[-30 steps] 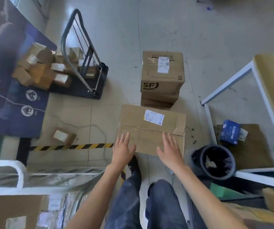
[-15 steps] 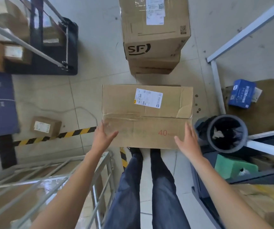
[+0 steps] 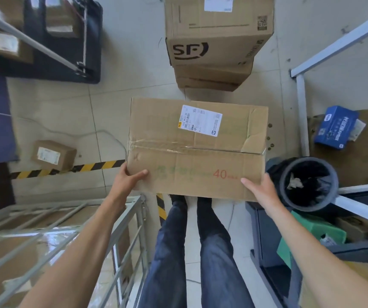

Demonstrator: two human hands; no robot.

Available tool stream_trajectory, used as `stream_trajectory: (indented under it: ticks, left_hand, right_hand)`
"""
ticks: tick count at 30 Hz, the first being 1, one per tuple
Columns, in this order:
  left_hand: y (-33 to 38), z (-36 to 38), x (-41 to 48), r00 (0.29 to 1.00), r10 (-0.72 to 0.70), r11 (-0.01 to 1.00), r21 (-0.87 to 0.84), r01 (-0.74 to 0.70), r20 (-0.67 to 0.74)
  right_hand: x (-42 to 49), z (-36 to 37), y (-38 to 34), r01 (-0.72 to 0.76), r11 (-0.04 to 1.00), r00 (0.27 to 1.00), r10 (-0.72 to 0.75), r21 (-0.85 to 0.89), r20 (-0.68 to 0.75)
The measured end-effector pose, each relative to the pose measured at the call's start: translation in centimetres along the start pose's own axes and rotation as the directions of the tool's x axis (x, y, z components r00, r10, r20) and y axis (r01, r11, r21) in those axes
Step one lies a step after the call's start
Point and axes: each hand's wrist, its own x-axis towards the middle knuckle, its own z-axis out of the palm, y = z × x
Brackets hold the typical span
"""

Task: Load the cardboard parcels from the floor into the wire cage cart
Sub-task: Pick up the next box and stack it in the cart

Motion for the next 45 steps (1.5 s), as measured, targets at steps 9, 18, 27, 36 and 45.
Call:
stream_trajectory:
  ticks: [9, 18, 27, 36, 45]
  left_hand:
    - [9.4, -8.8, -12.3, 0.952, 0.202, 0.955, -0.171, -0.244, -0.231]
    - [8.9, -24.6, -37.5, 0.743, 0.154, 0.836, -0.316, -0.449, -0.651]
    - [-10.6, -27.8, -60.1, 0.482, -0.228, 0.667, -0.496, -0.556, -0.846]
    - [-37.4, -25.6, -68.4, 0.43, -0.538, 0.5, -0.685, -0.529, -0.725]
    - [-52.4, -23.3, -64.2, 0.544, -0.697, 0.317, -0.881, -0.352, -0.468]
  right_hand:
    - [-7.6, -2.2, -16.6, 0.343, 0.938, 0.936, -0.346, 0.055, 0.065]
    - [-29.4, 3.7, -32.2, 0.735, 0.673, 0.623, -0.717, 0.08, 0.313]
    - [-51.0, 16.9, -28.7, 0.903, 0.42, 0.249, -0.682, 0.091, 0.688]
    - [-62.5, 31.2, -10.7, 0.941, 0.337, 0.174, -0.414, -0.027, 0.893]
    - [-61.0, 38.1, 1.4, 0.885, 0.237, 0.45, -0.216, -0.401, 0.867]
